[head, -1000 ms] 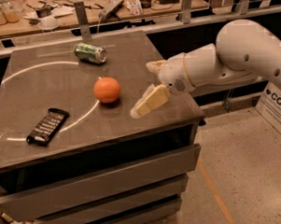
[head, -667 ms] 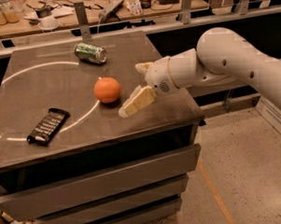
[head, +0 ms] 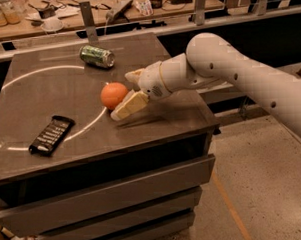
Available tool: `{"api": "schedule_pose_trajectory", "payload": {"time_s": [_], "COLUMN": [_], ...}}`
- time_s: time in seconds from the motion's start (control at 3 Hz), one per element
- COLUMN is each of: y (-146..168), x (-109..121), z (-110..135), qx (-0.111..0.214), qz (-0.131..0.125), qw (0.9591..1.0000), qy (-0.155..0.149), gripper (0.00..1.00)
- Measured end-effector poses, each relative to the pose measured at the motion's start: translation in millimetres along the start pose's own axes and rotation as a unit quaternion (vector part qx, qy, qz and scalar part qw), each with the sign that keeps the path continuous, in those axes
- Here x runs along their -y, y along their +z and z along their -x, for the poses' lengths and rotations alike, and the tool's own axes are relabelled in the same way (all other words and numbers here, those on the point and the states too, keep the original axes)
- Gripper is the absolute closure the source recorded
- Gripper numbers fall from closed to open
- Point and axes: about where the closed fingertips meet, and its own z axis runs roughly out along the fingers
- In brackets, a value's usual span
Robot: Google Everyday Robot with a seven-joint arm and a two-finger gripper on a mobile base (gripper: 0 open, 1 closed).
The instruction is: Pick orange
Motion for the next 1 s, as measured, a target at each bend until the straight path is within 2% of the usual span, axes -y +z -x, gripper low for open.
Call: {"api": "schedule_pose_trajectory", "payload": {"time_s": [0.33,0.67,1.0], "y": [17.5,18.2,-4.4], "x": [4.2,5.1,7.5], "z": [3.4,10.2,51.7], "qx": [0.007,0.019,0.07], "qz": [0.024,0.031,0.016], "qw": [0.9997,0.9993,0.9973], "qy": [-0.002,0.003,-0.019], "gripper": [0.4,0.63,0.95]}}
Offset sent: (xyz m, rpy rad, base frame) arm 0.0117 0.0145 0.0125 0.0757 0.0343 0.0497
